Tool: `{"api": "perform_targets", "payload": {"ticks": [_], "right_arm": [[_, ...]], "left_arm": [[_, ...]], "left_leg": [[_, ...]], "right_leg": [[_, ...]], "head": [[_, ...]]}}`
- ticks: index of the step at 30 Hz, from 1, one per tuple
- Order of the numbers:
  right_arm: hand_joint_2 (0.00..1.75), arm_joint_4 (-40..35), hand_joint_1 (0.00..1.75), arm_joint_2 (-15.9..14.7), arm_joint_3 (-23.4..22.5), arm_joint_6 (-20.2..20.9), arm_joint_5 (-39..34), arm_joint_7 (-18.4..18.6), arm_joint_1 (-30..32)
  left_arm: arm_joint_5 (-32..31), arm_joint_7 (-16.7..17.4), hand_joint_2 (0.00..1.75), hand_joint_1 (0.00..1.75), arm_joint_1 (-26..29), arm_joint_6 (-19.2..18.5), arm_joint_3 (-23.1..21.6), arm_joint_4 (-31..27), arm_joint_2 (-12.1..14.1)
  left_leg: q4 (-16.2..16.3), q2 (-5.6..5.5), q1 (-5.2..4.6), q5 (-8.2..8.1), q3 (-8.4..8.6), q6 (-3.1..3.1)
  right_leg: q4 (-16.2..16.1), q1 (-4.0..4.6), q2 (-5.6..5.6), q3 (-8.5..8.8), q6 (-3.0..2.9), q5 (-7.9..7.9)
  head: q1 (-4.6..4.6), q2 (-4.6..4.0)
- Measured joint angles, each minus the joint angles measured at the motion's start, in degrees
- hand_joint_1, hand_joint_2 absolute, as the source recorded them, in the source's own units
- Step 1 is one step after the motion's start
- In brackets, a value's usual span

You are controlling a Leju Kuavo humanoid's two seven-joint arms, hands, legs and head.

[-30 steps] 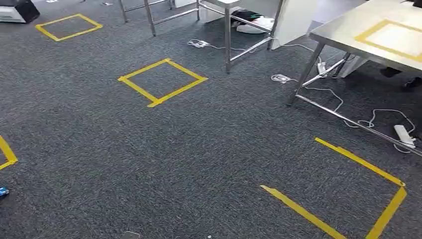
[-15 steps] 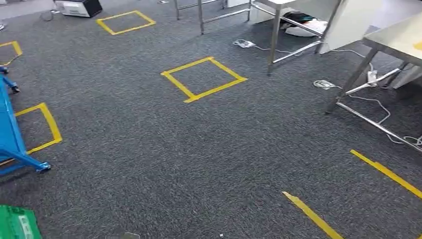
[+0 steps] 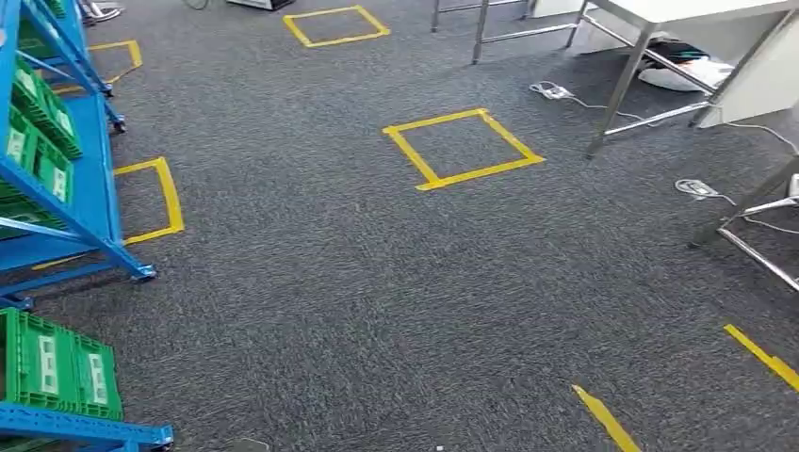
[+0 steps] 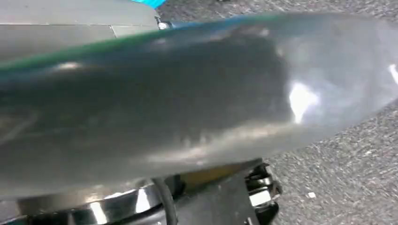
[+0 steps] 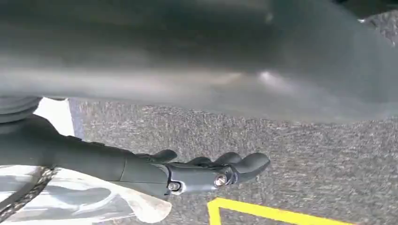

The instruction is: Take the parts from the cabinet and place them on the table.

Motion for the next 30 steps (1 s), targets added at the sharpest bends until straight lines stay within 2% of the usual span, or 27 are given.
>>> {"api": "perform_targets", "payload": {"ticks": [1,2,3,4,5,6,7,9,10,11,12,14,15,16,17,18,19,20,21,23,24,25,26,27,28,29,30], "right_arm": [[0.00,0.00,0.00,0.00,0.00,0.00,-0.02,0.00,0.03],[0.00,0.00,0.00,0.00,0.00,0.00,-0.02,0.00,0.00],[0.00,0.00,0.00,0.00,0.02,0.00,-0.02,0.00,-0.02],[0.00,0.00,0.00,0.00,0.04,0.00,-0.02,0.00,-0.06],[0.00,0.00,0.00,0.00,0.04,0.00,-0.02,0.00,-0.04],[0.00,0.00,0.00,0.00,0.07,0.00,0.02,0.00,-0.01],[0.00,0.00,0.00,-0.02,0.07,-0.02,0.02,0.00,-0.04],[0.00,0.00,0.00,-0.02,0.13,-0.13,-0.04,0.02,-0.06],[0.00,0.00,0.00,0.00,0.17,-0.11,-0.02,0.00,-0.11],[0.00,0.00,0.00,0.00,0.22,-0.13,-0.04,-0.04,-0.15],[0.00,0.00,0.00,0.00,0.22,-0.11,-0.02,-0.04,-0.08],[0.00,0.00,0.00,0.00,0.22,-0.11,-0.02,-0.04,0.13],[0.00,0.00,0.00,0.00,0.22,-0.11,-0.02,-0.02,0.14],[0.00,0.00,0.00,-0.02,0.22,-0.13,-0.02,-0.02,0.10],[0.00,0.00,0.00,-0.02,0.22,-0.13,-0.02,-0.02,0.01],[0.00,0.00,0.00,-0.02,0.24,-0.13,-0.02,-0.02,-0.09],[0.00,0.00,0.00,0.00,0.24,-0.15,-0.02,-0.02,-0.19],[0.00,0.00,0.00,0.00,0.26,-0.15,-0.04,-0.02,-0.19],[0.00,0.00,0.00,0.00,0.26,-0.15,-0.02,-0.02,-0.13],[0.00,0.00,0.00,0.00,0.26,-0.17,-0.02,-0.02,-0.37],[0.00,0.00,0.00,0.02,0.28,-0.17,-0.02,-0.02,-0.48],[0.00,0.00,0.00,0.07,0.28,-0.18,-0.02,-0.02,-0.45],[0.00,0.00,0.00,0.07,0.28,-0.18,-0.02,-0.04,-0.44],[0.00,0.00,0.00,0.07,0.28,-0.17,-0.02,-0.04,-0.39],[0.00,0.00,0.00,0.07,0.28,-0.18,-0.02,-0.04,-0.19],[0.00,0.00,0.00,0.07,0.28,-0.18,-0.02,-0.04,-0.05],[0.00,0.00,0.00,0.07,0.28,-0.18,-0.02,-0.02,0.03]], "left_arm": [[0.00,-0.02,0.00,0.00,0.10,0.00,0.00,0.00,0.00],[0.00,0.00,0.00,0.00,0.12,0.00,0.00,0.00,0.00],[0.00,0.00,0.00,0.00,0.07,0.00,0.00,0.00,-0.02],[-0.04,0.00,0.00,0.00,0.01,-0.02,0.00,0.00,-0.04],[-0.13,0.00,0.00,0.00,-0.10,-0.02,0.00,0.00,-0.04],[-0.17,0.02,0.00,0.00,-0.26,-0.02,0.00,0.00,-0.07],[-0.20,0.02,0.00,0.00,-0.26,-0.04,0.00,0.00,-0.07],[-0.35,0.02,0.00,0.00,0.02,0.00,0.02,0.00,-0.07],[-0.48,0.02,0.00,0.00,0.07,0.00,0.02,0.00,-0.02],[-0.61,0.09,0.00,0.00,0.08,0.07,0.02,0.00,-0.04],[-0.77,0.13,0.00,0.00,-0.04,0.09,0.02,0.00,-0.02],[-1.16,0.11,0.00,0.00,-0.33,0.22,0.02,0.00,-0.04],[-1.22,0.11,0.00,0.00,-0.26,0.24,0.02,0.00,-0.04],[-1.22,0.11,0.00,0.00,-0.14,0.26,0.02,0.00,0.00],[-1.22,0.11,0.00,0.00,-0.04,0.26,0.02,0.00,0.00],[-1.25,0.11,0.00,0.00,0.00,0.26,0.02,0.00,0.02],[-1.27,0.11,0.00,0.00,-0.04,0.26,0.02,0.00,0.04],[-1.29,0.11,0.00,0.00,-0.26,0.26,0.02,0.00,0.04],[-1.31,0.07,0.00,0.00,-0.44,0.24,0.02,0.00,0.00],[-1.36,-0.02,0.00,0.00,-0.24,0.26,0.02,0.00,0.00],[-1.35,-0.02,0.00,0.00,-0.06,0.26,0.02,0.00,0.06],[-1.36,-0.02,0.00,0.00,-0.04,0.29,0.02,0.00,0.02],[-1.36,-0.02,0.00,0.00,-0.02,0.31,0.02,0.00,0.02],[-1.33,-0.04,0.00,0.00,-0.09,0.31,0.02,0.00,0.00],[-1.33,-0.02,0.00,0.00,-0.21,0.31,0.02,0.00,-0.04],[-1.36,-0.02,0.00,0.00,-0.24,0.31,0.02,0.00,-0.07],[-1.35,-0.02,0.00,0.00,-0.17,0.31,0.02,0.00,-0.07]], "left_leg": [[0.03,-0.76,-0.01,0.06,0.04,-0.04],[0.19,-1.60,-0.01,0.16,0.05,-0.15],[0.41,-2.45,0.02,0.14,0.04,-0.18],[0.70,-3.22,0.07,0.07,-0.09,-0.28],[1.19,-3.84,-0.19,-0.03,-0.50,-0.58],[1.73,-4.54,-0.14,0.03,-1.13,-0.90],[1.66,-5.21,0.16,0.41,-1.68,-1.51],[1.55,-6.91,0.32,1.08,-2.31,-2.57],[2.18,-5.34,0.37,0.23,-2.43,-2.56],[4.25,-1.64,0.09,-2.05,-3.27,-2.84],[7.99,0.04,0.18,-4.86,-4.67,-3.16],[17.13,1.29,0.46,-9.46,-7.97,-3.67],[19.52,1.49,0.63,-10.21,-8.39,-3.90],[18.81,1.62,0.79,-9.63,-7.30,-4.03],[15.41,1.80,0.89,-8.07,-4.80,-4.08],[10.09,2.22,0.91,-6.14,-1.47,-4.05],[3.86,3.87,0.89,-4.40,2.58,-3.93],[-0.73,7.51,0.64,-4.71,5.18,-3.63],[-0.48,6.59,0.43,-4.24,5.02,-3.30],[-0.35,5.62,0.16,-3.93,4.56,-2.65],[-0.47,5.01,0.02,-3.67,4.21,-2.18],[-1.11,4.29,0.32,-2.81,4.30,-1.46],[-1.11,3.90,0.36,-2.51,4.00,-1.05],[-1.07,3.19,0.33,-2.23,3.64,-0.74],[-1.04,2.51,0.21,-1.93,3.24,-0.51],[-1.00,1.69,0.05,-1.71,2.91,-0.39],[-0.92,0.90,-0.08,-1.54,2.65,-0.39]], "right_leg": [[-1.37,0.00,0.01,0.46,-0.09,1.63],[-5.12,-0.02,0.19,1.98,-0.19,4.23],[-10.64,-0.11,0.88,4.46,-0.28,7.29],[-15.80,-0.31,3.25,6.78,-0.43,9.84],[-17.69,-0.60,6.97,7.42,-0.53,9.59],[-18.55,-0.89,6.64,7.81,-0.46,9.42],[-18.05,-0.55,6.13,7.73,-0.55,9.47],[-18.11,-0.41,4.53,7.62,-1.24,9.98],[-18.48,-0.79,3.27,7.54,-1.74,10.43],[-18.54,-0.60,2.50,7.32,-2.08,10.60],[-18.53,-0.47,1.43,7.04,-2.24,10.70],[-18.53,-0.21,-0.88,6.29,-2.42,10.75],[-18.49,-0.15,-2.03,5.76,-2.43,11.03],[-18.44,-0.11,-3.03,5.48,-2.39,11.32],[-18.36,-0.10,-3.84,5.17,-2.33,11.67],[-18.27,-0.10,-4.59,4.88,-2.20,11.89],[-18.20,-0.10,-5.18,4.75,-1.99,12.07],[-18.08,0.19,-5.76,4.84,-1.72,12.16],[-18.11,0.30,-6.33,4.82,-1.45,12.18],[-18.21,-0.05,-7.31,4.98,-0.76,12.61],[-18.43,-0.24,-7.81,5.25,-0.32,12.88],[-18.19,-0.39,-7.36,4.74,0.20,12.52],[-16.75,-0.49,-4.07,4.06,0.46,10.85],[-13.07,-0.50,-1.66,2.64,0.37,8.23],[-7.93,-0.48,-0.56,0.57,0.30,5.53],[-3.21,-0.43,-0.12,-1.40,0.30,3.49],[-0.04,-0.41,0.00,-2.67,0.18,2.61]], "head": [[0.00,0.00],[0.02,0.00],[0.02,0.00],[0.06,0.00],[0.02,0.00],[-0.13,0.00],[-0.05,0.00],[-0.11,0.00],[-0.07,0.00],[-0.33,0.00],[-0.66,0.00],[-0.57,0.00],[-0.57,0.00],[-0.57,0.00],[-0.59,0.00],[-0.57,0.00],[-0.61,0.00],[-0.59,0.00],[-0.44,0.00],[-0.13,0.00],[-0.26,0.00],[-0.31,0.00],[0.00,0.00],[0.06,0.00],[0.09,0.00],[0.11,0.00],[0.09,0.00]]}}
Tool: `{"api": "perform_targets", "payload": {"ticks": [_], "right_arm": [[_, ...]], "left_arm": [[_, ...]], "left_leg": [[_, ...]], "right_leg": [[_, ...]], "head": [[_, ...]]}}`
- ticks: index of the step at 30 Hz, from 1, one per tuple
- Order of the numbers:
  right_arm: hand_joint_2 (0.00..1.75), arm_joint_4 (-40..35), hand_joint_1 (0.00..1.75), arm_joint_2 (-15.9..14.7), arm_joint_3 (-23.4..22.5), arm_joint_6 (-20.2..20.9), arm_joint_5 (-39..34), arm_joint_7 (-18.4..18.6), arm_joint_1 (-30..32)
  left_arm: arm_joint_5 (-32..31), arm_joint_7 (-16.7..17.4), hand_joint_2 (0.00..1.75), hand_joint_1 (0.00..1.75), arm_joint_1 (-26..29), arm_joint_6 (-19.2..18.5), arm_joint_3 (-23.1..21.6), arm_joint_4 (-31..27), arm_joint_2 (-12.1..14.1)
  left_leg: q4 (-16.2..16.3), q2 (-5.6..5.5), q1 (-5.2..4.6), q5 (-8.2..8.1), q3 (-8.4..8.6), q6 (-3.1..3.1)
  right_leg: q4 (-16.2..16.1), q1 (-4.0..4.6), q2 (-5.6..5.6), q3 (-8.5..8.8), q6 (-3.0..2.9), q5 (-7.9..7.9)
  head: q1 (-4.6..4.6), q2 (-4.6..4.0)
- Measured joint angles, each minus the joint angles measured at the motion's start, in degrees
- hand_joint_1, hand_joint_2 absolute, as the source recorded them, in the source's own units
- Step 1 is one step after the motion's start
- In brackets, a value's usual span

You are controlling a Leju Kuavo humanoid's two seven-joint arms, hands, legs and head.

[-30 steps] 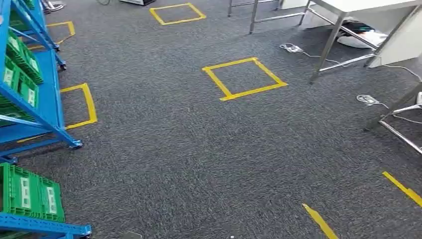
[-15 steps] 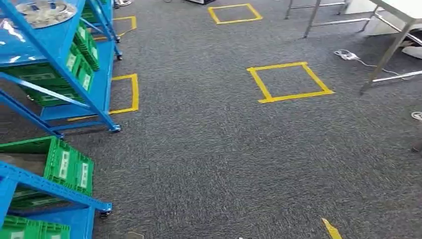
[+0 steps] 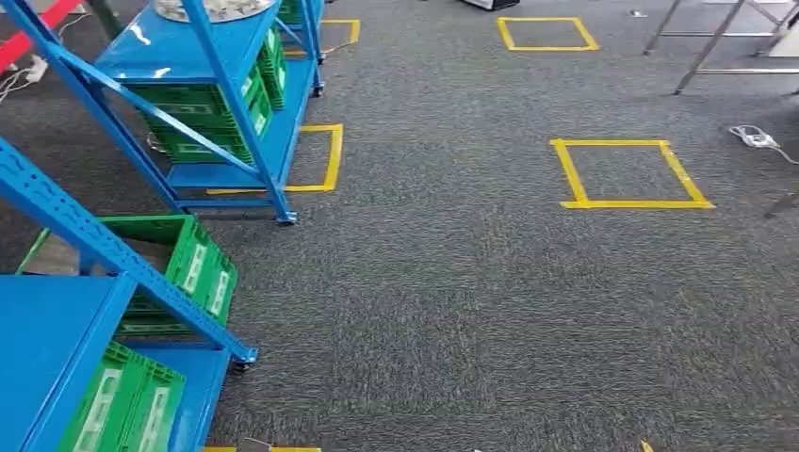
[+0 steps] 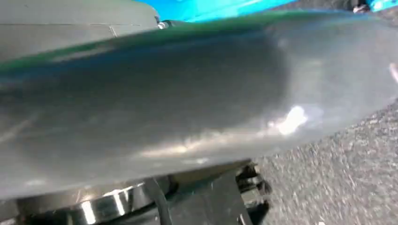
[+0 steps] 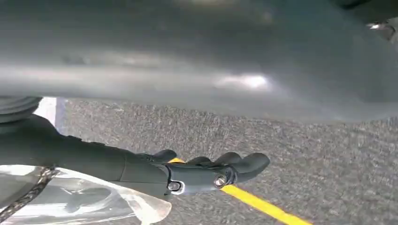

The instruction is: Take the parts from the cabinet and place them on the table.

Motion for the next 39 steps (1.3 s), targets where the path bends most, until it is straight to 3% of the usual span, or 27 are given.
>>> {"api": "perform_targets", "payload": {"ticks": [1,3,4,5,6,9,10,11,12,14,15,16,17,19,20,21,25,26,27,28,30,31,33,34,35,36,39], "right_arm": [[0.00,0.00,0.00,0.00,0.00,0.00,0.00,0.00,0.06],[0.00,0.00,0.00,0.00,0.00,0.00,0.00,0.00,0.01],[0.00,0.00,0.00,0.00,0.00,0.00,0.00,0.00,0.00],[0.00,0.00,0.00,0.00,0.00,0.00,0.00,0.02,-0.02],[0.00,0.00,0.00,-0.11,0.00,0.00,0.00,0.07,0.04],[0.00,-0.02,0.00,-0.11,0.00,-0.07,-0.04,0.17,-0.02],[0.00,0.00,0.00,-0.07,0.00,-0.11,0.00,0.15,-0.03],[0.00,0.00,0.00,-0.07,0.02,-0.11,0.00,0.13,-0.07],[0.00,0.00,0.00,-0.07,0.02,-0.11,0.00,0.07,-0.06],[0.00,0.00,0.00,-0.07,0.02,-0.13,0.00,0.09,0.15],[0.00,0.00,0.00,-0.07,0.02,-0.13,-0.02,0.09,0.18],[0.00,0.00,0.00,-0.07,0.02,-0.13,0.00,0.11,0.16],[0.00,0.00,0.00,-0.07,0.02,-0.13,0.00,0.11,0.08],[0.00,0.00,0.00,-0.07,0.04,-0.13,0.00,0.11,-0.02],[0.00,0.00,0.00,-0.07,0.04,-0.15,0.00,0.11,-0.02],[0.00,0.00,0.00,-0.07,0.04,-0.20,0.00,0.11,0.02],[0.00,-0.02,0.00,-0.07,0.17,-0.44,0.00,0.17,-0.39],[0.00,0.00,0.00,-0.07,0.37,-0.46,0.00,0.17,-0.40],[0.00,0.00,0.00,-0.04,0.50,-0.57,0.00,0.15,-0.39],[0.00,0.00,0.00,-0.07,0.55,-0.59,0.00,0.15,-0.31],[0.00,0.00,0.00,-0.07,0.57,-0.59,0.02,0.17,0.01],[0.00,0.00,0.00,-0.07,0.57,-0.59,0.02,0.17,0.08],[0.00,0.00,0.00,-0.07,0.61,-0.59,0.00,0.17,0.09],[0.00,0.00,0.00,-0.07,0.70,-0.59,0.00,0.17,0.06],[0.00,-0.02,0.00,-0.07,0.81,-0.59,0.00,0.17,0.04],[0.00,0.00,0.00,-0.22,0.85,-0.59,0.00,0.17,0.08],[0.00,-0.02,0.00,-0.26,0.96,-0.66,0.07,0.24,-0.02]], "left_arm": [[0.00,0.00,0.00,0.00,0.14,0.00,0.00,0.00,0.00],[0.00,0.00,0.00,0.00,0.27,0.02,0.00,0.00,0.00],[-0.02,0.00,0.00,0.00,0.21,0.04,0.00,0.00,-0.04],[-0.02,0.00,0.00,0.00,0.19,0.09,0.00,0.00,-0.20],[-0.02,0.00,0.00,0.00,0.02,0.15,0.00,0.00,-0.26],[-0.24,0.02,0.00,0.00,-0.01,0.39,0.00,0.00,-0.33],[-0.28,0.02,0.00,0.00,0.02,0.53,0.00,0.00,-0.33],[-0.26,0.02,0.00,0.00,0.02,0.52,0.00,0.00,-0.33],[-0.28,0.02,0.00,0.00,-0.03,0.55,0.00,0.00,-0.31],[-0.37,0.02,0.00,0.00,-0.23,0.57,0.00,0.00,-0.33],[-0.37,0.02,0.00,0.00,-0.17,0.57,0.00,0.00,-0.33],[-0.39,0.02,0.00,0.00,-0.02,0.57,0.00,0.00,-0.31],[-0.42,0.02,0.00,0.00,0.09,0.61,0.00,0.00,-0.28],[-0.48,0.02,0.00,0.00,0.13,0.76,0.00,0.00,-0.22],[-0.55,0.02,0.00,0.00,0.11,0.79,0.00,0.00,-0.22],[-0.57,0.04,0.00,0.00,-0.03,0.81,0.00,0.00,-0.33],[-0.87,0.13,0.00,0.00,0.20,1.09,0.00,0.00,-0.33],[-0.90,0.15,0.00,0.00,0.22,1.16,0.00,0.00,-0.33],[-0.96,0.20,0.00,0.00,0.19,1.25,0.00,0.00,-0.33],[-0.98,0.17,0.00,0.00,0.05,1.27,0.00,0.00,-0.33],[-1.01,0.17,0.00,0.00,-0.07,1.27,0.00,0.00,-0.35],[-1.03,0.20,0.00,0.00,-0.02,1.29,0.00,0.00,-0.35],[-1.03,0.20,0.00,0.00,0.06,1.36,0.02,0.00,-0.35],[-1.05,0.20,0.00,0.00,0.03,1.35,0.00,0.00,-0.39],[-1.05,0.20,0.00,0.00,-0.03,1.36,0.02,0.00,-0.44],[-1.05,0.20,0.00,0.00,-0.11,1.35,0.02,0.00,-0.64],[-1.05,0.17,0.00,0.00,-0.01,1.33,0.02,0.00,-0.74]], "left_leg": [[0.03,-0.77,-0.09,0.11,-0.07,-0.01],[0.12,-2.45,-0.13,0.19,0.02,-0.15],[0.20,-3.31,-0.12,0.18,0.09,-0.18],[0.30,-3.86,0.11,0.12,0.00,-0.31],[0.71,-4.45,-0.18,0.02,-0.43,-0.76],[0.66,-6.61,0.66,0.67,-1.46,-1.97],[0.85,-6.70,0.55,0.35,-1.61,-2.27],[1.95,-3.53,0.43,-0.57,-1.98,-2.48],[4.91,-1.30,0.37,-2.48,-3.37,-2.75],[14.82,0.29,0.65,-6.93,-8.34,-3.33],[18.66,0.42,0.83,-8.10,-10.34,-3.60],[19.62,0.51,1.06,-7.64,-10.89,-3.82],[17.74,0.72,1.28,-5.79,-10.02,-4.02],[8.32,2.06,1.58,-0.65,-5.38,-4.18],[3.10,4.44,1.60,1.42,-2.65,-4.21],[1.44,5.82,0.89,0.75,-1.96,-4.06],[1.51,3.13,0.80,0.93,-2.42,-2.02],[1.31,2.58,1.01,1.11,-2.25,-1.59],[1.32,2.09,1.00,1.16,-2.30,-1.28],[1.32,1.48,0.95,1.14,-2.40,-1.04],[1.35,-0.08,0.57,1.08,-2.45,-0.69],[1.38,-0.96,0.35,1.08,-2.37,-0.66],[1.38,-2.73,-0.04,0.99,-2.02,-0.52],[1.38,-3.63,-0.14,0.93,-1.80,-0.49],[1.38,-4.43,-0.15,0.87,-1.66,-0.47],[1.42,-5.02,-0.29,0.81,-1.84,-0.61],[1.55,-7.10,0.33,1.13,-2.69,-1.35]], "right_leg": [[-0.01,0.01,0.00,0.24,-0.17,0.69],[-7.33,0.02,0.37,4.41,-0.50,5.02],[-13.25,0.02,1.46,7.53,-0.83,7.69],[-17.38,-0.05,4.74,9.44,-1.22,8.35],[-18.61,-0.29,6.47,10.16,-1.36,7.86],[-19.03,0.22,4.53,10.69,-1.44,7.69],[-19.71,-0.22,3.54,10.98,-1.90,8.02],[-20.02,-0.22,2.58,11.26,-2.15,8.12],[-20.06,-0.18,1.77,11.34,-2.41,8.03],[-20.04,-0.06,-0.51,11.37,-2.65,7.83],[-20.03,-0.06,-1.54,11.31,-2.61,7.72],[-20.03,-0.07,-2.39,11.35,-2.57,7.64],[-20.02,-0.09,-3.19,11.43,-2.46,7.54],[-20.00,-0.19,-4.47,11.86,-2.02,7.25],[-19.96,-0.19,-5.04,12.21,-1.66,7.02],[-19.63,0.36,-5.53,12.11,-1.10,6.55],[-19.96,0.00,-7.50,13.05,0.22,6.25],[-19.30,-0.32,-5.06,12.51,0.62,5.30],[-16.81,-0.32,-2.31,11.31,0.49,3.48],[-12.33,-0.20,-1.01,9.16,0.40,1.24],[-2.01,0.01,-0.22,3.82,0.11,-2.24],[-0.03,0.16,-0.14,2.32,-0.19,-2.03],[-4.57,0.56,0.19,3.47,-1.14,2.48],[-9.99,0.81,0.98,5.60,-1.76,5.86],[-15.28,1.03,2.92,7.66,-2.28,8.64],[-17.13,0.84,6.10,8.78,-2.93,8.08],[-18.29,1.01,4.80,9.52,-2.78,8.02]], "head": [[-0.02,0.00],[-0.02,0.00],[0.04,0.00],[0.04,0.00],[-0.13,0.00],[0.02,0.00],[-0.02,0.00],[-0.04,0.00],[-0.42,0.00],[-0.39,0.00],[-0.35,0.00],[-0.42,0.00],[-0.37,0.00],[-0.37,0.00],[-0.41,0.00],[-0.50,0.00],[-0.17,0.00],[0.09,0.00],[0.44,0.00],[0.59,0.00],[0.68,0.00],[0.66,0.00],[0.63,0.00],[0.61,0.00],[0.63,0.00],[0.44,0.00],[0.63,0.00]]}}
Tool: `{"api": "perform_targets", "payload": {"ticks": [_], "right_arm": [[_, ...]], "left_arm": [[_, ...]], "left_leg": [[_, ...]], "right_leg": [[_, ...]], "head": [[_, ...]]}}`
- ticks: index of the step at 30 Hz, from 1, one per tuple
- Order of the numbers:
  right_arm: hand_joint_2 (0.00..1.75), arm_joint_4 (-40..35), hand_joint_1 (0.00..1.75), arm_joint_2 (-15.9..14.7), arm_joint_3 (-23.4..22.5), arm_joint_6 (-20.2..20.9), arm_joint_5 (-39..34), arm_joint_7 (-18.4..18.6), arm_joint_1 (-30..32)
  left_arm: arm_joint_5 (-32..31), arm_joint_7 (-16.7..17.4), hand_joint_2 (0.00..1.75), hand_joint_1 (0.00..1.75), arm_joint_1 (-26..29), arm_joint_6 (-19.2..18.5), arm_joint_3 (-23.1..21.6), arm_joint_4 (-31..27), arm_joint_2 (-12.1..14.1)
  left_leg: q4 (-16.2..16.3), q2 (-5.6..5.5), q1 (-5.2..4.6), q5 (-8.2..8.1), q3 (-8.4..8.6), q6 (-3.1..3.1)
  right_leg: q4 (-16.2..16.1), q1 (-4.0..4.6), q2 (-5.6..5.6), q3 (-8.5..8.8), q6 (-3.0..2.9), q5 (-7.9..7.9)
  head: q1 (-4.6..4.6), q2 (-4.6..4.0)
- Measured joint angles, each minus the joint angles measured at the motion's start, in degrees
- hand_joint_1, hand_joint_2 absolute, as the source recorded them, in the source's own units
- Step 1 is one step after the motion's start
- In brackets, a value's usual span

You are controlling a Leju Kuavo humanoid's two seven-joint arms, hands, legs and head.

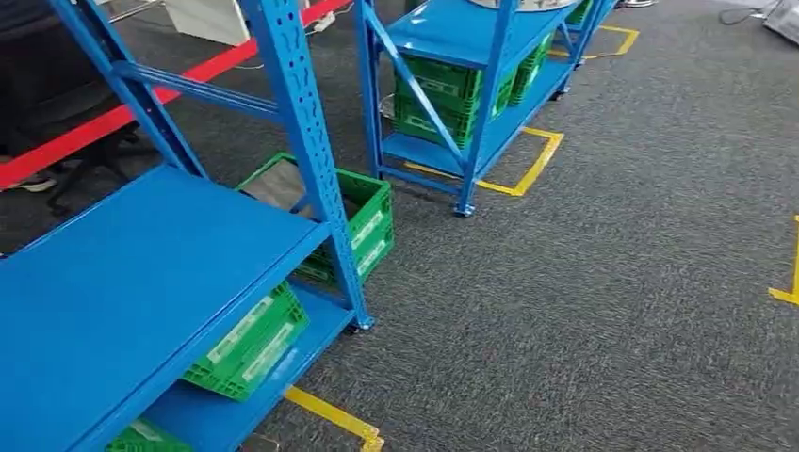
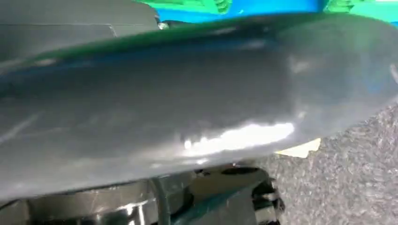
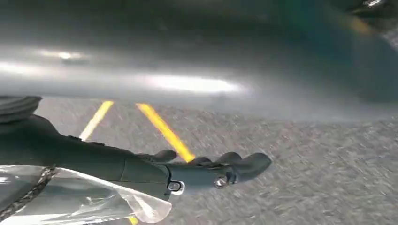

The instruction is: Take the parts from the cabinet and place them on the table.

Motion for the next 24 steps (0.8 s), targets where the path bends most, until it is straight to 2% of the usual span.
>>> {"api": "perform_targets", "payload": {"ticks": [1,2,3,4,5,6,7,8,9,10,11,12,13,16,17,18,19,20,21,22,23,24], "right_arm": [[0.00,0.00,0.00,0.00,0.00,-0.04,-0.07,0.00,-0.06],[0.00,0.00,0.00,0.20,0.07,-0.04,-0.04,-0.04,-0.05],[0.00,0.00,0.00,0.17,0.07,-0.11,-0.07,-0.11,-0.06],[0.00,0.00,0.00,0.17,0.09,-0.11,-0.06,-0.11,-0.04],[0.00,0.00,0.00,0.17,0.09,-0.11,-0.07,-0.11,0.17],[0.00,0.00,0.00,0.15,0.11,-0.11,-0.04,-0.09,0.30],[0.00,0.00,0.00,0.15,0.11,-0.13,-0.04,-0.07,0.33],[0.00,0.00,0.00,0.15,0.11,-0.13,-0.07,-0.07,0.30],[0.00,0.00,0.00,0.15,0.11,-0.13,-0.07,-0.07,0.25],[0.00,0.00,0.00,0.15,0.13,-0.13,-0.07,-0.07,0.16],[0.00,0.00,0.00,0.17,0.15,-0.13,-0.07,-0.07,0.08],[0.00,0.00,0.00,0.15,0.20,-0.13,-0.07,-0.07,0.05],[0.00,0.00,0.00,0.15,0.22,-0.17,-0.07,-0.09,-0.02],[0.00,0.00,0.00,0.17,0.35,-0.26,-0.04,-0.11,-0.14],[0.00,0.00,0.00,0.17,0.42,-0.26,-0.07,-0.11,-0.14],[0.00,0.00,0.00,0.15,0.42,-0.26,-0.07,-0.15,-0.20],[0.00,0.00,0.00,0.15,0.44,-0.33,-0.07,-0.18,-0.18],[0.00,0.00,0.00,0.15,0.44,-0.33,-0.07,-0.18,-0.09],[0.00,0.00,0.00,0.15,0.44,-0.33,-0.06,-0.15,0.01],[0.00,0.00,0.00,0.15,0.44,-0.33,-0.07,-0.15,0.07],[0.00,0.00,0.00,0.15,0.44,-0.33,-0.04,-0.15,0.07],[0.00,0.00,0.00,0.15,0.44,-0.33,-0.07,-0.15,0.07]], "left_arm": [[0.00,-0.02,0.00,0.00,0.12,-0.04,0.00,0.00,0.00],[0.00,-0.11,0.00,0.00,0.08,-0.04,0.00,0.00,0.18],[-0.04,-0.24,0.00,0.00,0.04,-0.04,0.00,0.00,0.13],[-0.09,-0.24,0.00,0.00,-0.07,-0.07,0.00,0.00,0.20],[-0.11,-0.24,0.00,0.00,-0.21,-0.07,0.02,0.00,0.24],[-0.34,-0.26,0.00,0.00,-0.23,-0.09,0.00,0.00,0.26],[-0.48,-0.26,0.00,0.00,-0.15,-0.13,0.00,0.00,0.26],[-0.50,-0.26,0.00,0.00,0.01,-0.22,0.02,0.00,0.28],[-0.50,-0.26,0.00,0.00,0.08,-0.28,0.02,0.00,0.33],[-0.52,-0.26,0.00,0.00,0.09,-0.28,0.02,0.00,0.37],[-0.52,-0.26,0.00,0.00,0.04,-0.33,0.02,0.00,0.44],[-0.55,-0.26,0.00,0.00,-0.04,-0.37,0.02,0.00,0.42],[-0.55,-0.26,0.00,0.00,-0.12,-0.42,0.02,0.00,0.42],[-0.57,-0.26,0.00,0.00,0.04,-0.42,0.02,0.00,0.46],[-0.57,-0.26,0.00,0.00,0.04,-0.42,0.02,0.00,0.44],[-0.57,-0.26,0.00,0.00,0.00,-0.42,0.02,0.00,0.42],[-0.57,-0.26,0.00,0.00,-0.07,-0.42,0.02,0.00,0.42],[-0.59,-0.26,0.00,0.00,-0.22,-0.42,0.02,0.00,0.39],[-0.59,-0.26,0.00,0.00,-0.31,-0.44,0.02,0.00,0.39],[-0.59,-0.26,0.00,0.00,-0.30,-0.42,0.02,0.00,0.39],[-0.59,-0.26,0.00,0.00,-0.23,-0.42,0.02,0.00,0.39],[-0.59,-0.26,0.00,0.00,-0.17,-0.42,0.02,0.00,0.39]], "left_leg": [[-0.18,-0.77,-0.15,0.12,-0.21,-0.39],[0.38,0.21,-0.36,-0.52,-0.13,-0.55],[2.18,3.91,-0.70,-1.96,-0.89,-0.88],[5.30,5.73,-0.61,-3.78,-2.39,-1.17],[10.39,6.99,-0.41,-6.18,-4.83,-1.45],[15.07,7.48,-0.22,-7.98,-7.11,-1.71],[17.82,7.64,-0.01,-8.46,-8.47,-2.00],[17.33,7.82,0.24,-7.30,-8.19,-2.24],[14.57,8.05,0.41,-5.30,-6.83,-2.37],[9.40,8.60,0.52,-2.48,-4.22,-2.42],[3.32,9.96,0.53,0.24,-1.06,-2.26],[-0.20,13.07,0.18,0.13,0.71,-1.93],[-0.26,12.78,-0.09,0.49,0.56,-1.29],[0.03,10.90,-0.32,0.64,-0.03,-0.63],[-0.54,10.21,-0.01,1.17,0.08,0.04],[-0.69,9.78,0.23,1.49,-0.11,0.44],[-0.68,9.19,0.30,1.71,-0.46,0.78],[-0.67,8.59,0.28,1.92,-0.83,1.04],[-0.66,7.92,0.21,2.17,-1.20,1.16],[-0.60,7.10,0.13,2.47,-1.60,1.10],[-0.57,6.41,0.10,2.72,-1.86,1.04],[-0.52,5.54,0.09,2.99,-2.14,0.91]], "right_leg": [[-0.36,-0.17,-0.74,0.13,-0.10,0.11],[-1.18,-0.74,-1.92,0.53,-0.23,0.43],[-1.51,-0.64,-2.60,0.82,-0.40,0.39],[-1.51,-0.61,-3.47,0.95,-0.57,0.35],[-1.46,-0.51,-4.64,1.03,-0.68,0.17],[-1.46,-0.46,-5.80,1.09,-0.69,-0.02],[-1.45,-0.46,-6.79,1.16,-0.65,-0.13],[-1.43,-0.47,-7.71,1.33,-0.62,-0.24],[-1.41,-0.48,-8.38,1.48,-0.55,-0.33],[-1.32,-0.49,-9.11,1.74,-0.42,-0.44],[-1.26,-0.50,-9.76,2.05,-0.13,-0.69],[-1.22,-0.42,-10.25,2.27,0.14,-0.88],[-1.03,-0.03,-10.81,2.28,0.47,-1.08],[-1.22,-0.11,-12.21,2.59,1.10,-0.92],[-1.13,-0.17,-12.42,2.62,1.56,-1.25],[-0.36,-0.47,-9.29,2.00,1.97,-2.68],[2.58,-0.55,-6.59,0.93,2.02,-5.28],[7.26,-0.62,-5.46,-0.90,2.11,-8.08],[12.13,-0.61,-5.01,-2.82,2.10,-10.41],[16.44,-0.57,-4.89,-4.59,2.09,-11.99],[17.59,-0.58,-4.87,-4.93,2.04,-11.81],[15.89,-0.58,-4.85,-3.81,1.88,-10.06]], "head": [[0.02,0.00],[-0.04,0.00],[-0.59,0.00],[-0.83,0.00],[-0.70,0.00],[-0.79,0.00],[-0.74,0.00],[-0.79,0.00],[-0.79,0.00],[-0.79,0.00],[-0.79,0.00],[-0.79,0.00],[-0.68,0.00],[-0.72,0.00],[-0.74,0.00],[-0.57,0.00],[-0.57,0.00],[-0.48,0.00],[-0.52,0.00],[-0.44,0.00],[-0.52,0.00],[-0.50,0.00]]}}
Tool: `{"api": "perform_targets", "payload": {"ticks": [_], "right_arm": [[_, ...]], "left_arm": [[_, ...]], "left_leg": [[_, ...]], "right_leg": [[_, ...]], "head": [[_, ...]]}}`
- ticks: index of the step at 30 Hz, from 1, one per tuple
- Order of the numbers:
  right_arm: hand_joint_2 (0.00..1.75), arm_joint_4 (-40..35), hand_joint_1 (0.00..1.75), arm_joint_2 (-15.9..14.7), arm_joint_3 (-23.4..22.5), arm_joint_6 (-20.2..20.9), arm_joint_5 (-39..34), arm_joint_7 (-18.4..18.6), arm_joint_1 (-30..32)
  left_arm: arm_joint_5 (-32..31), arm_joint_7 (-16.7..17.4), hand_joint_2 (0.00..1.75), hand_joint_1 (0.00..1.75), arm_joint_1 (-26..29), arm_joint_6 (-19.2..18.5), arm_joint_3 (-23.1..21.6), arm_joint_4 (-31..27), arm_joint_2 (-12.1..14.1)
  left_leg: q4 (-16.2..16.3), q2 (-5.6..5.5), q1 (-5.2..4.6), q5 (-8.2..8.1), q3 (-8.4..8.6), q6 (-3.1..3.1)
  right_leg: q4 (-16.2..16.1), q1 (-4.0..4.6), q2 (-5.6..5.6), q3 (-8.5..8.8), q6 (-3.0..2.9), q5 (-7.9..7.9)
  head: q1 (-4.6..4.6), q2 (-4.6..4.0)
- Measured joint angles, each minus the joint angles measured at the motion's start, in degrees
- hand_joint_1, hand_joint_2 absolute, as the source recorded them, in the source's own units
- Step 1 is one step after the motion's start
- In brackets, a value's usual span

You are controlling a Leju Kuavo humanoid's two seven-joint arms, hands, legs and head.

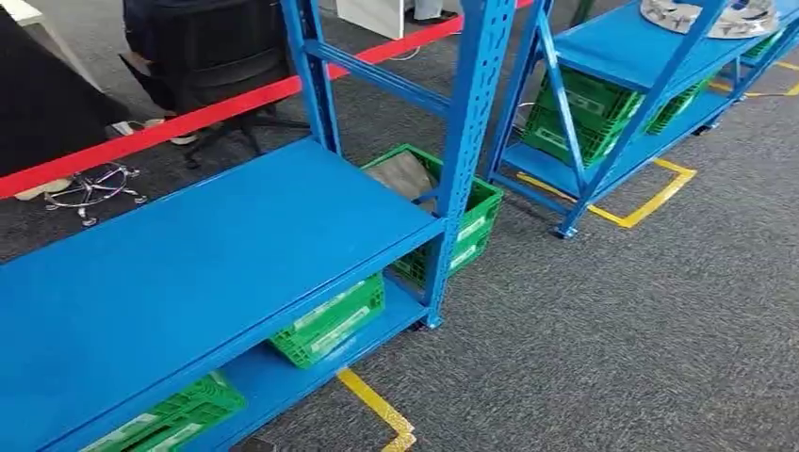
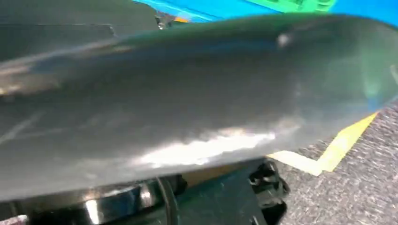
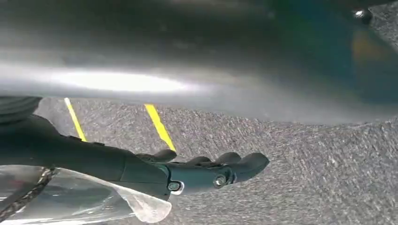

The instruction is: Take the parts from the cabinet and place them on the table.

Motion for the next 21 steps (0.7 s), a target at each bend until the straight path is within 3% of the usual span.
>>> {"api": "perform_targets", "payload": {"ticks": [2,3,4,7,8,9,10,12,13,14,15,17,18,19,20,21], "right_arm": [[0.00,0.00,0.00,0.00,0.00,0.00,0.00,0.00,-0.07],[0.00,0.00,0.00,0.00,0.00,0.00,0.00,0.00,-0.15],[0.00,0.00,0.00,0.00,0.00,0.00,0.00,0.02,-0.19],[0.00,0.00,0.00,0.00,0.00,-0.02,0.02,0.02,-0.20],[0.00,0.00,0.00,0.02,0.00,-0.02,0.00,0.02,-0.17],[0.00,0.02,0.00,0.04,0.00,0.00,0.00,0.02,-0.19],[0.00,0.02,0.00,0.04,0.00,-0.02,-0.02,0.00,-0.17],[0.00,0.02,0.00,0.04,0.00,0.00,-0.02,0.02,0.18],[0.00,0.02,0.00,0.04,-0.02,0.00,-0.02,0.02,0.30],[0.00,0.02,0.00,0.04,-0.02,0.00,-0.02,0.02,0.28],[0.00,0.02,0.00,0.04,-0.02,0.00,-0.02,0.02,0.13],[0.00,0.02,0.00,0.04,-0.02,0.00,-0.02,0.00,-0.02],[0.00,0.02,0.00,0.04,0.00,-0.02,-0.02,-0.02,-0.08],[0.00,0.02,0.00,0.15,0.00,0.00,-0.02,-0.04,-0.08],[0.00,0.02,0.00,0.24,0.00,-0.02,-0.02,-0.07,-0.10],[0.00,0.02,0.00,0.24,-0.02,-0.02,-0.02,-0.07,-0.21]], "left_arm": [[0.00,0.00,0.00,0.00,-0.01,0.00,0.02,0.00,0.00],[0.00,0.02,0.00,0.00,-0.09,-0.02,0.00,0.00,-0.02],[0.00,0.02,0.00,0.00,-0.20,0.00,0.02,0.00,-0.02],[0.00,0.02,0.00,0.00,-0.02,0.00,0.02,0.00,0.00],[0.00,0.02,0.00,0.00,0.14,0.00,0.02,0.00,0.04],[0.00,0.02,0.00,0.00,0.22,0.00,0.09,0.00,0.02],[0.00,0.07,0.00,0.00,0.26,0.00,0.09,0.00,0.04],[0.00,0.09,0.00,0.00,0.02,0.00,0.09,0.00,0.02],[0.00,0.09,0.00,0.00,-0.04,0.00,0.09,0.00,0.00],[0.00,0.09,0.00,0.00,-0.03,-0.02,0.09,0.00,0.02],[0.00,0.09,0.00,0.00,0.04,-0.02,0.09,0.00,0.02],[0.00,0.09,0.00,0.00,0.18,-0.02,0.09,0.00,0.04],[0.00,0.09,0.00,0.00,0.18,-0.04,0.09,0.00,0.09],[0.00,0.09,0.00,0.00,0.10,-0.04,0.09,0.00,0.11],[0.00,0.09,0.00,0.00,-0.01,-0.07,0.09,0.00,0.15],[0.00,0.09,0.00,0.00,-0.07,-0.11,0.09,0.00,0.11]], "left_leg": [[0.24,-1.63,0.03,0.40,-0.43,-0.40],[0.50,-2.51,0.13,0.63,-0.74,-0.75],[0.74,-3.11,-0.14,0.90,-1.19,-1.13],[0.50,-4.98,0.03,2.19,-1.71,-2.16],[0.53,-5.81,0.03,2.49,-2.02,-2.53],[1.26,-3.13,-0.13,1.03,-2.35,-2.65],[3.53,-0.38,-0.22,-2.06,-3.03,-2.85],[12.76,1.88,-0.07,-9.05,-5.48,-3.28],[17.00,2.15,0.03,-11.03,-6.33,-3.40],[19.21,2.25,0.11,-11.43,-6.38,-3.49],[19.00,2.34,0.15,-10.05,-5.03,-3.53],[11.89,2.95,0.09,-6.33,0.27,-3.14],[5.14,4.52,-0.21,-4.57,4.65,-2.41],[1.05,7.80,-0.74,-5.40,6.97,-1.60],[-0.31,8.86,-1.21,-5.63,7.68,-1.24],[-0.65,8.37,-1.37,-5.63,7.18,-1.05]], "right_leg": [[-8.90,-0.07,0.76,4.89,-0.31,4.75],[-15.44,-0.22,3.55,8.60,-0.54,6.70],[-17.50,-0.27,5.52,10.22,-0.59,5.88],[-17.02,0.07,3.93,8.76,-0.63,6.48],[-17.23,-0.22,3.02,8.44,-1.13,6.88],[-17.28,-0.37,1.77,8.10,-1.84,7.38],[-17.28,-0.21,1.10,7.65,-2.42,7.75],[-17.17,0.12,-1.12,6.59,-2.64,8.41],[-17.05,0.23,-2.27,6.08,-2.65,8.70],[-16.88,0.30,-3.13,6.00,-2.68,8.94],[-16.62,0.43,-4.12,5.30,-2.69,9.04],[-16.37,0.63,-5.51,4.84,-2.53,9.26],[-16.36,0.75,-6.41,4.96,-2.52,9.32],[-16.36,0.79,-7.06,4.95,-2.41,9.40],[-16.25,0.85,-7.68,4.77,-2.01,9.65],[-16.20,0.84,-8.48,4.70,-1.70,9.86]], "head": [[0.02,0.00],[0.04,0.00],[0.00,0.00],[-0.07,0.00],[-0.04,0.00],[-0.10,0.00],[-0.50,0.00],[-0.55,0.00],[-0.59,0.00],[-0.52,0.00],[-0.61,0.00],[-0.57,0.00],[-0.61,0.00],[-0.44,0.00],[-0.55,0.00],[-0.50,0.00]]}}
